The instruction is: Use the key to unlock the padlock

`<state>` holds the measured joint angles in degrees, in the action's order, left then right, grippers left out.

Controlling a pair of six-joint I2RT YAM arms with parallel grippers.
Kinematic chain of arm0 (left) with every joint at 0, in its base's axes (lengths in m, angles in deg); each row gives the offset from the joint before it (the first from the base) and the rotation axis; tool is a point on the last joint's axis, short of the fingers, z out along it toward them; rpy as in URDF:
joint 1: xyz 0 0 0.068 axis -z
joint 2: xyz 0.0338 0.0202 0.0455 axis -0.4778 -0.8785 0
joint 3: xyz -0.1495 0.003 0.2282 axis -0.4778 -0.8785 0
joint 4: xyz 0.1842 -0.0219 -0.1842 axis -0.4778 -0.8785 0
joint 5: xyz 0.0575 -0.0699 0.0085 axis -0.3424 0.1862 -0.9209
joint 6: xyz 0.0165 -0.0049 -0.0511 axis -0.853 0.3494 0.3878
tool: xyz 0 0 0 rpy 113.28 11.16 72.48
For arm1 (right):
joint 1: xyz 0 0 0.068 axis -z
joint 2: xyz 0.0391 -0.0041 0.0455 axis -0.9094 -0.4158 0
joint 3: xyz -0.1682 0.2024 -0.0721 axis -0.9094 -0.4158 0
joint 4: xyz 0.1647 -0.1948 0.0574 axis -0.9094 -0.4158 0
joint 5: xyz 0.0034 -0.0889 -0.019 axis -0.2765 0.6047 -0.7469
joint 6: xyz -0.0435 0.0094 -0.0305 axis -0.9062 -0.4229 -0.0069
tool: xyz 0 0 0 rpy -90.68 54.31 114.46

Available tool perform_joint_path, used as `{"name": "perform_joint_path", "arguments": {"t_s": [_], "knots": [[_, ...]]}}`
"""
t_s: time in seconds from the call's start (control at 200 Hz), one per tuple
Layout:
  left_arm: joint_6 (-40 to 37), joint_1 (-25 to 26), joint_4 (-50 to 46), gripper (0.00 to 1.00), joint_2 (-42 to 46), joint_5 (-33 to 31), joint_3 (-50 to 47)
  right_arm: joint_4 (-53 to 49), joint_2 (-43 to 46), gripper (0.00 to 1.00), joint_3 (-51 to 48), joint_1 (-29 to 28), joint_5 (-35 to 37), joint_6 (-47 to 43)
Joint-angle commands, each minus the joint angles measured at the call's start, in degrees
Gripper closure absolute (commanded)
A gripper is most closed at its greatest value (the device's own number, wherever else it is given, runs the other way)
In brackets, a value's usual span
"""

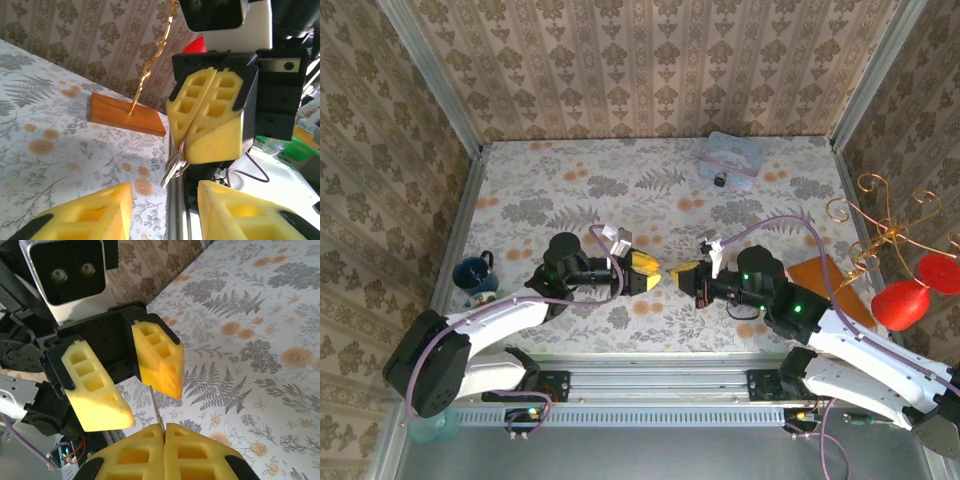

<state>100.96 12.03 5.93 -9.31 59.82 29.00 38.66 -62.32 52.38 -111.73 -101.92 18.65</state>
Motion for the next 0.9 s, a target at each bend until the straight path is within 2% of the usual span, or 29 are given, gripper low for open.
{"name": "perform_joint_path", "arguments": {"t_s": [0.0,0.265,0.525,0.64,0.78,0.895], "knots": [[1.47,0.37,4.51,0.62,-0.61,3.86,0.41,3.12,0.40,1.00,-0.98,-0.65,-2.76,-1.76],[1.48,0.37,4.20,0.58,-0.84,3.89,0.51,3.45,0.63,1.00,-1.31,-1.17,-3.92,-2.32],[1.47,0.72,3.54,0.84,-1.10,5.91,1.17,4.06,0.01,1.00,-1.07,-1.43,-3.89,-1.78],[1.43,0.91,3.71,0.90,-0.95,5.46,1.13,4.02,-0.66,1.00,-0.71,-1.68,-3.84,-1.79],[1.77,0.92,4.59,0.89,-0.86,5.79,0.95,3.53,-1.08,1.00,-0.61,-1.73,-3.32,-1.77],[1.73,0.89,4.59,0.80,-0.40,6.00,0.60,3.03,-1.25,1.00,-0.34,-1.78,-3.04,-1.83]]}}
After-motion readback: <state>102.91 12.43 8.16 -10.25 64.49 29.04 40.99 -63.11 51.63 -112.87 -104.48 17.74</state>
